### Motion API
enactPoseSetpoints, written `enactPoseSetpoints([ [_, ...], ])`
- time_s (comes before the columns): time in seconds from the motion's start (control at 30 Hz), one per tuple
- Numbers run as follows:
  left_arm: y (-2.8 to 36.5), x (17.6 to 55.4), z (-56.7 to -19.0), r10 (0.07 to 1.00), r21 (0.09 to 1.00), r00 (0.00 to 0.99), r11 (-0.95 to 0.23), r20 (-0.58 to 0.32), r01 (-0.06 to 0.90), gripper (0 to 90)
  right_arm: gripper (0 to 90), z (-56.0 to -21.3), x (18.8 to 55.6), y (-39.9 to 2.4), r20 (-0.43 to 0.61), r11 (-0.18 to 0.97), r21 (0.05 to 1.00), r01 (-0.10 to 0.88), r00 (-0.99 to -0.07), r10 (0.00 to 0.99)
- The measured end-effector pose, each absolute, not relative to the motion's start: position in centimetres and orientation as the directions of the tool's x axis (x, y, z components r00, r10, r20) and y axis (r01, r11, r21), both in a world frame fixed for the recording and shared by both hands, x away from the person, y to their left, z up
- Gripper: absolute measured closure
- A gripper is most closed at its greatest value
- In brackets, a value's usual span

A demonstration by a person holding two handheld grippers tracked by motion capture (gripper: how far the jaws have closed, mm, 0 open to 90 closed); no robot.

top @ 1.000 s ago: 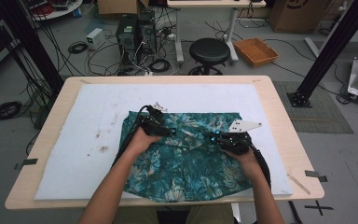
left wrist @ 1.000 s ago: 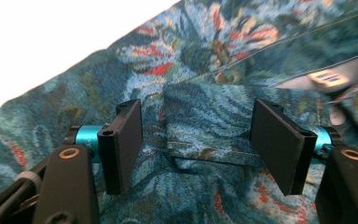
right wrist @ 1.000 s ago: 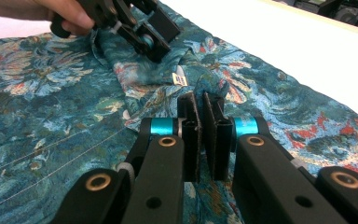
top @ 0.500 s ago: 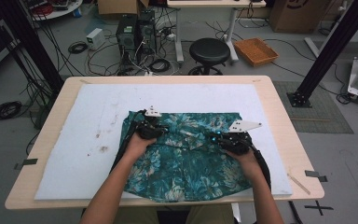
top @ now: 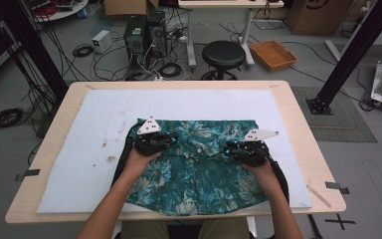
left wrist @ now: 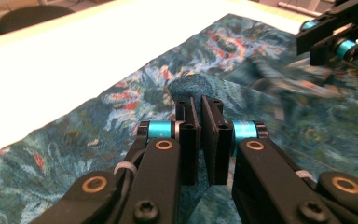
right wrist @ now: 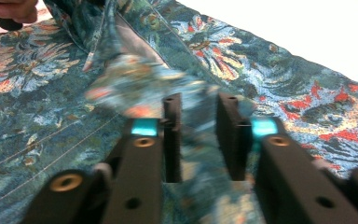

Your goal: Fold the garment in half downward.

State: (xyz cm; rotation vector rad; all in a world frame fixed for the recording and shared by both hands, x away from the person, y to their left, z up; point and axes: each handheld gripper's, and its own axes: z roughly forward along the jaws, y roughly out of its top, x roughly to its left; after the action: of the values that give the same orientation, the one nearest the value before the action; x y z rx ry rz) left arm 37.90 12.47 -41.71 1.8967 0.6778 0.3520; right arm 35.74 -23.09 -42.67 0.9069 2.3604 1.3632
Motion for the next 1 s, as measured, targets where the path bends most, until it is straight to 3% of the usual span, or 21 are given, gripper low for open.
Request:
enactPoseSetpoints([
  [0.13,12.4,37.4,-41.3,0.587,0.911,0.809,-0.311,-0.039,0.270,85.3,69.3,-42.1,35.0,-22.1,0.076,0.365,0.855,0.367,-0.787,0.612],
  [0.33,12.3,36.8,-40.9,0.562,0.918,0.827,-0.313,-0.027,0.243,85.3,78.9,-42.9,34.3,-17.9,0.054,0.448,0.821,0.353,-0.830,0.555],
  [0.57,12.2,35.3,-40.1,0.508,0.927,0.861,-0.322,-0.003,0.194,85.3,80.7,-44.6,34.6,-15.6,0.019,0.468,0.779,0.417,-0.763,0.646],
  [0.77,12.1,33.9,-40.4,0.474,0.920,0.880,-0.354,0.024,0.165,85.3,80.0,-44.9,34.4,-14.9,0.020,0.472,0.762,0.443,-0.745,0.666],
  [0.8,12.3,33.7,-40.5,0.471,0.918,0.881,-0.362,0.033,0.160,85.3,78.3,-44.8,34.3,-15.0,0.022,0.474,0.763,0.440,-0.751,0.660],
  [1.0,12.9,32.9,-41.1,0.468,0.906,0.883,-0.391,0.047,0.159,85.3,47.9,-44.0,34.2,-16.2,0.023,0.453,0.792,0.409,-0.762,0.647],
])
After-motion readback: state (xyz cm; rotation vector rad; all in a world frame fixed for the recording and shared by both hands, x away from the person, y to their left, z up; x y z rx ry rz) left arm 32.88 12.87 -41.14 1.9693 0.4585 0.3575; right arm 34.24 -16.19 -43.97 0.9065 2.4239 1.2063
